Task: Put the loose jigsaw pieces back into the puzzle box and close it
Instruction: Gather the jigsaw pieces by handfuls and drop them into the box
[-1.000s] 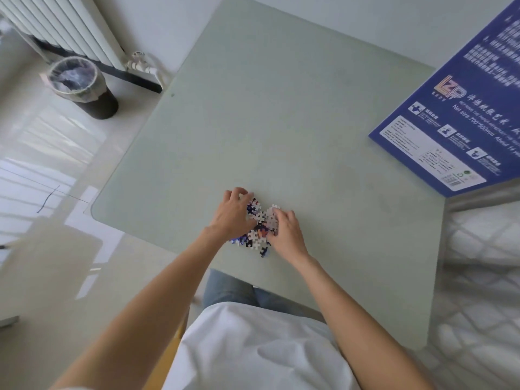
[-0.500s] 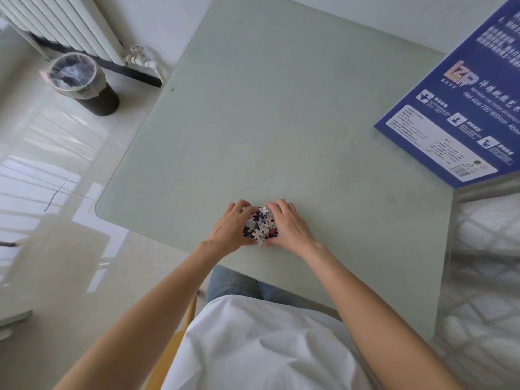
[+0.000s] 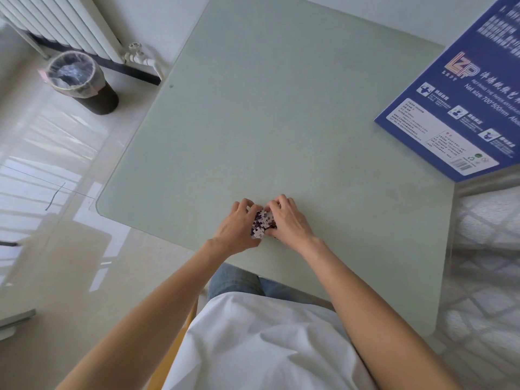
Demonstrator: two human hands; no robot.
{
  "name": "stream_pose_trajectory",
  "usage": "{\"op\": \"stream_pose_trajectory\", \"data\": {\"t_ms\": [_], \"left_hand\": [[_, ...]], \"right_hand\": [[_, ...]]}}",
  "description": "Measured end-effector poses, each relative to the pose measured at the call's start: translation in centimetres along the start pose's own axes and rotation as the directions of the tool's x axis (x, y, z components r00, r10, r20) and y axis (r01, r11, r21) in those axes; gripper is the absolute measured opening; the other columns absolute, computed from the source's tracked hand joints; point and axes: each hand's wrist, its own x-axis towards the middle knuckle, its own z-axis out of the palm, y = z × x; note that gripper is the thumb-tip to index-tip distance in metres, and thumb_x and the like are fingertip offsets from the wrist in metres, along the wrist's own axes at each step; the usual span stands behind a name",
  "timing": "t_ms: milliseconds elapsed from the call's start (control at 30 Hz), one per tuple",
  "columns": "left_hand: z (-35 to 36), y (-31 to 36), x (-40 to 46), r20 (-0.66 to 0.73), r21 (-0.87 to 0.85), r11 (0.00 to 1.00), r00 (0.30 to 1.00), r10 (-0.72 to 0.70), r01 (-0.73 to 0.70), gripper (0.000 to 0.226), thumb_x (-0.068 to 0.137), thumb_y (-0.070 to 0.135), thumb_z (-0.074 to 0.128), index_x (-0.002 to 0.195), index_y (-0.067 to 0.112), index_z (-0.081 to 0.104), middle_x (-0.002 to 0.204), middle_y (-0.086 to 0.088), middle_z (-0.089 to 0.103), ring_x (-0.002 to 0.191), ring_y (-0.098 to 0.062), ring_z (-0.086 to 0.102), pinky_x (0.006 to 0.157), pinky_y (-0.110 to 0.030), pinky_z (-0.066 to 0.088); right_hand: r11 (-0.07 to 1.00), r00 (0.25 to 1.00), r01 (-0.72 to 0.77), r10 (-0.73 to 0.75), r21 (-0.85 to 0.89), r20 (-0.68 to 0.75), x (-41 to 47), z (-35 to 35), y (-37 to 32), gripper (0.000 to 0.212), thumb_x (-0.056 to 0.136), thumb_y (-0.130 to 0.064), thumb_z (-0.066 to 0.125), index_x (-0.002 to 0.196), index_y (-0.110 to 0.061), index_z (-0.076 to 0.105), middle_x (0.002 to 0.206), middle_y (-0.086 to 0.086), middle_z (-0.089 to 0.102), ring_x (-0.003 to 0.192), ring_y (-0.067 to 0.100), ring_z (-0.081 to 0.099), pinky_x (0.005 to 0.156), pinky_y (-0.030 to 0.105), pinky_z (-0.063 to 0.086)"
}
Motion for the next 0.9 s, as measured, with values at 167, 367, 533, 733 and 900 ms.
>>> {"op": "stream_pose_trajectory", "data": {"t_ms": [167,367,533,733,900], "left_hand": [[0.2,0.7,0.2,-0.04,-0.003,1.0,0.999,-0.016,0.016,0.066,0.073,0.03,0.076,0.129,0.015,0.043,0.121,-0.005,0.045,0.108,-0.022,0.044,0.089,-0.031,0.043],[-0.2,0.4,0.8,-0.025,-0.044,0.998,0.998,-0.051,0.049,0.048,0.075,0.029,0.074,0.115,0.012,0.052,0.104,-0.008,0.056,0.097,-0.025,0.051,0.08,-0.03,0.04],[-0.5,0.2,1.3,-0.068,-0.072,0.996,0.996,-0.06,0.055,0.032,0.081,0.025,0.069,0.109,0.014,0.059,0.098,-0.008,0.06,0.088,-0.026,0.058,0.071,-0.026,0.038],[-1.0,0.1,1.8,-0.048,-0.063,0.996,0.997,-0.063,0.06,0.029,0.081,0.022,0.068,0.108,0.015,0.06,0.099,-0.007,0.062,0.088,-0.026,0.06,0.075,-0.032,0.047],[-1.5,0.0,2.2,-0.051,-0.081,0.995,0.997,-0.061,0.056,0.025,0.082,0.024,0.067,0.106,0.018,0.062,0.097,-0.005,0.065,0.088,-0.025,0.062,0.077,-0.035,0.051]], "right_hand": [[1.0,0.999,-0.009,0.01,0.013,-0.043,-0.4,0.2,-0.2,0.042,0.081,-0.021,0.068,0.117,-0.009,0.051,0.113,0.009,0.05,0.105,0.026,0.049,0.079,0.038,0.047],[0.996,0.994,-0.027,0.036,0.086,-0.099,-0.8,0.3,-0.1,0.032,0.083,-0.012,0.063,0.114,-0.008,0.057,0.107,0.01,0.057,0.099,0.03,0.055,0.076,0.039,0.046],[0.999,0.988,-0.026,0.03,0.034,-0.151,-0.8,0.1,0.3,0.028,0.087,-0.004,0.052,0.113,-0.007,0.061,0.104,0.012,0.061,0.095,0.032,0.058,0.073,0.036,0.045],[0.986,0.967,-0.094,0.123,0.137,-0.221,-0.5,-0.2,1.1,0.023,0.088,-0.004,0.053,0.105,-0.009,0.068,0.1,0.01,0.068,0.087,0.031,0.063,0.07,0.031,0.045],[0.923,0.935,-0.146,0.246,0.356,-0.254,-0.5,-1.0,2.1,0.014,0.084,-0.006,0.063,0.093,-0.009,0.073,0.089,0.007,0.072,0.08,0.022,0.064,0.07,0.024,0.043]]}}
